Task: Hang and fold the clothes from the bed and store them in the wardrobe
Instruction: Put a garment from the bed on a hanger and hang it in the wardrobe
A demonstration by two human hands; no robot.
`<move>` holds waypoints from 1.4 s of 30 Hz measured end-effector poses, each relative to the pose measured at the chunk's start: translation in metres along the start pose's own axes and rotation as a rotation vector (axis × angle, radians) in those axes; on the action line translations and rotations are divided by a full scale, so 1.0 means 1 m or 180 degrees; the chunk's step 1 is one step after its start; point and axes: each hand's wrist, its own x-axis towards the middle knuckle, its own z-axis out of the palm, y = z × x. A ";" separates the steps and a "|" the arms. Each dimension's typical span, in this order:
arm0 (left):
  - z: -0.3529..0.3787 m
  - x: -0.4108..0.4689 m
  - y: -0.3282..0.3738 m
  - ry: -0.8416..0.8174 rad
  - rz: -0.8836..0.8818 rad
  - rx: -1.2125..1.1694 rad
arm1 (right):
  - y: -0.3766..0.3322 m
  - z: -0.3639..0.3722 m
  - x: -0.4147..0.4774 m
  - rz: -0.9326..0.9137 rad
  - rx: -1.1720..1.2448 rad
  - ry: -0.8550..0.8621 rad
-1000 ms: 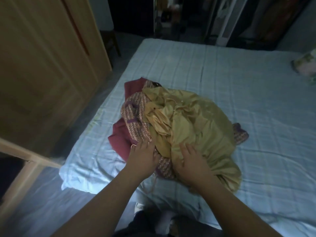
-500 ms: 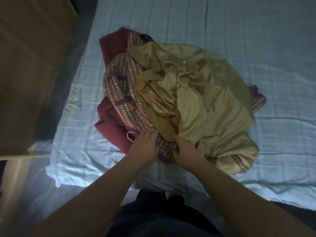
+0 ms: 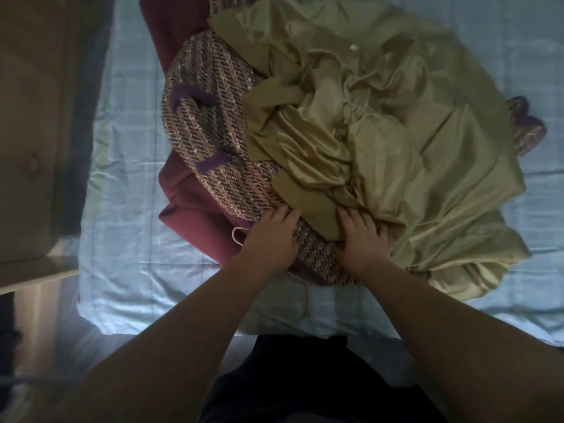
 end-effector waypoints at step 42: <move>-0.040 0.078 0.038 0.0364 0.0619 0.0489 | 0.031 -0.047 0.005 0.0382 0.0623 0.0704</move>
